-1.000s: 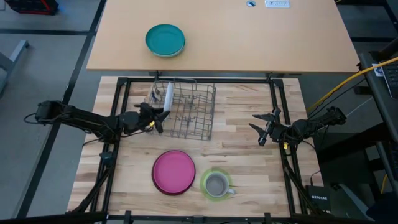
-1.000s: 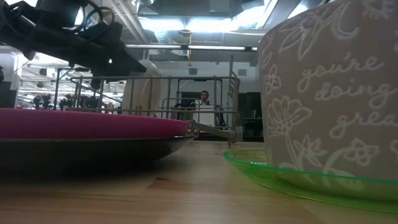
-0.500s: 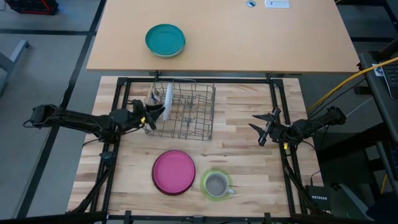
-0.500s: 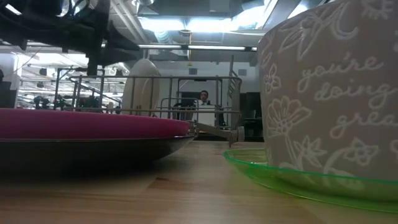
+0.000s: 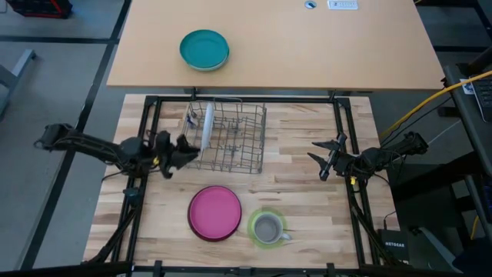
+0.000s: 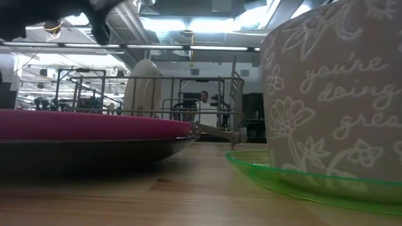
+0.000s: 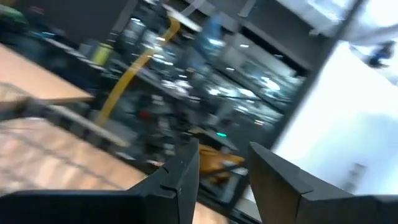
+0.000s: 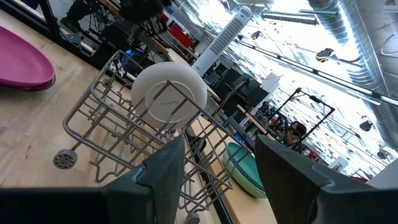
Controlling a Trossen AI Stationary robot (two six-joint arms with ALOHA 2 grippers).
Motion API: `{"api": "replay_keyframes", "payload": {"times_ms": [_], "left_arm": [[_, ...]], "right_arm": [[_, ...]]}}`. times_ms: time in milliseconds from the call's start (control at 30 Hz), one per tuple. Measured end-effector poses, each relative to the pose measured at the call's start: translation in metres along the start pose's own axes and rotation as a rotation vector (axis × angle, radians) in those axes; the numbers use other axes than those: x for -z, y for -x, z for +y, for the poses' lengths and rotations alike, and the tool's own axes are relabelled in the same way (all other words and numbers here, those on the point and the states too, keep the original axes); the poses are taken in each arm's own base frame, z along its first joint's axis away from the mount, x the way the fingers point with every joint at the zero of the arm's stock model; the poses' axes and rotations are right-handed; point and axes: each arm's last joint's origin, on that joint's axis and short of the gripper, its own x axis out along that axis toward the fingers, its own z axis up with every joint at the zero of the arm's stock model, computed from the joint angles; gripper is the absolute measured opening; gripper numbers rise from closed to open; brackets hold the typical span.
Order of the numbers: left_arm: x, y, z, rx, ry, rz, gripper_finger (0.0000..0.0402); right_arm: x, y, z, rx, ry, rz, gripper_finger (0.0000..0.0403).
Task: Sort dishes
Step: Put the pink plate in the dish rack
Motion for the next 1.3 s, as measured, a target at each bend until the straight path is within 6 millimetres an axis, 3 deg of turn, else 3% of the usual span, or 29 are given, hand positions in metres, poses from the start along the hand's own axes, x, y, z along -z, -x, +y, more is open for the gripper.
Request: {"api": "replay_keyframes", "payload": {"times_ms": [133, 333, 500, 667, 833, 1000, 1300], "left_arm": [[0.009, -0.012, -0.025, 0.097, 0.012, 0.068, 0.0125], [0.026, -0.05, -0.069, 0.193, -0.126, 0.181, 0.0125], [0.058, -0.074, -0.091, 0.189, -0.255, 0.416, 0.0125], [0.097, -0.089, -0.107, 0.144, -0.244, 0.642, 0.0125], [0.139, -0.093, -0.122, 0.103, -0.223, 0.822, 0.0125], [0.17, -0.088, -0.133, 0.07, -0.249, 0.97, 0.0125], [0.187, -0.069, -0.131, -0.04, -0.312, 1.146, 0.0125]], "right_arm": [[0.0, 0.0, 0.0, 0.0, -0.004, 0.0, 0.0198], [-0.002, 0.0, 0.0, -0.017, -0.016, -0.037, 0.0198], [-0.005, 0.0, 0.001, -0.089, -0.057, -0.126, 0.0198], [-0.008, 0.001, 0.004, -0.202, -0.172, -0.219, 0.0198], [-0.012, 0.004, 0.008, -0.399, -0.333, -0.327, 0.0198], [-0.012, 0.005, 0.013, -0.535, -0.498, -0.324, 0.0198], [-0.007, -0.001, 0.022, -0.55, -0.495, -0.198, 0.0198]]}}
